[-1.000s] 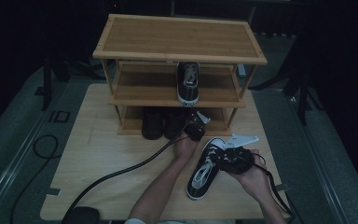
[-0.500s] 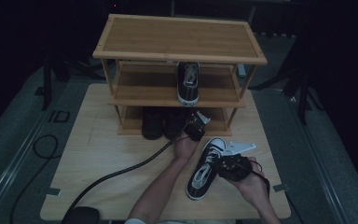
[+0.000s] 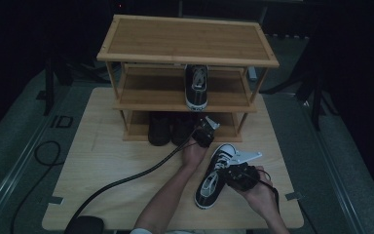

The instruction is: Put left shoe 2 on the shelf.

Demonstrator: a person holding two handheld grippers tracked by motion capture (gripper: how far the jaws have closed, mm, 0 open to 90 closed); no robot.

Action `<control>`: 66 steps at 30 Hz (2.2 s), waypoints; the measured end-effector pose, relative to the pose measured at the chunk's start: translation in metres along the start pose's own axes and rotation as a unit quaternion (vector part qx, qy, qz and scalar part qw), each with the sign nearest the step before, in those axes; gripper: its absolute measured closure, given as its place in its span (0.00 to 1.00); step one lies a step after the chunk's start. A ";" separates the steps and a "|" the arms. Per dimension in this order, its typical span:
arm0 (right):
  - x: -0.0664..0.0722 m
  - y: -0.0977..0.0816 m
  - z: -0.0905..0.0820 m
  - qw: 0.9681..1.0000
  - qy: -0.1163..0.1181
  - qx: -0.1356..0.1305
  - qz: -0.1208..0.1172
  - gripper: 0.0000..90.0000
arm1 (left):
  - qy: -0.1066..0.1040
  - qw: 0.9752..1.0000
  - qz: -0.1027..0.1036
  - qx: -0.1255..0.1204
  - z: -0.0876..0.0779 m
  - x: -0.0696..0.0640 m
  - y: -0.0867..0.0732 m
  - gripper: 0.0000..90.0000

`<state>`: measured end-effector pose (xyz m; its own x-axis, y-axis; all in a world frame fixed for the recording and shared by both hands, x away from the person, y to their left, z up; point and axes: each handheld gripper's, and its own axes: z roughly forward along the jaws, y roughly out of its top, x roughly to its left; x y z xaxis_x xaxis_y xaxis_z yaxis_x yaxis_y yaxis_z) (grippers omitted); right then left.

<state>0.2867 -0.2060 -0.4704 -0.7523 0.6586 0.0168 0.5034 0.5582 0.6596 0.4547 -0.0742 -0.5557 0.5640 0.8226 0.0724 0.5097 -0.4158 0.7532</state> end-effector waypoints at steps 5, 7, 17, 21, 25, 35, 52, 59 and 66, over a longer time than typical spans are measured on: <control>0.000 -0.001 0.002 1.000 0.000 0.002 0.002 0.93 | -0.001 1.000 -0.002 -0.001 0.000 0.000 0.000 1.00; 0.000 -0.001 0.002 1.000 0.000 0.003 0.001 0.94 | -0.001 1.000 -0.002 -0.001 0.000 0.000 0.000 1.00; 0.019 0.003 0.010 0.999 0.019 0.014 -0.029 0.96 | -0.002 1.000 -0.002 -0.001 0.000 0.000 0.000 1.00; 0.021 -0.001 0.021 0.998 0.002 0.045 -0.037 0.98 | -0.003 1.000 -0.001 -0.001 0.000 0.001 0.000 1.00; 0.020 -0.004 0.021 0.998 -0.010 0.051 -0.032 1.00 | -0.006 1.000 -0.005 0.001 0.000 0.001 0.000 1.00; 0.016 -0.012 0.013 0.998 -0.029 0.060 -0.016 1.00 | -0.015 1.000 -0.018 -0.001 0.000 0.002 0.001 1.00; 0.005 -0.025 -0.002 0.997 -0.049 0.062 0.009 1.00 | -0.019 1.000 -0.021 0.005 0.000 0.005 0.001 1.00; -0.003 -0.031 -0.009 0.996 -0.065 0.063 0.013 1.00 | -0.019 0.999 -0.025 0.007 0.000 0.005 0.001 1.00; -0.015 -0.037 -0.016 0.991 -0.113 0.071 0.020 1.00 | -0.018 1.000 -0.023 0.005 0.000 0.004 0.001 1.00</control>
<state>0.2727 -0.2445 -0.4834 -0.6235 0.7694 -0.1388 0.5978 0.5836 0.5496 0.4577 -0.0709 -0.5545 0.5626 0.8266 0.0152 0.5422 -0.3828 0.7480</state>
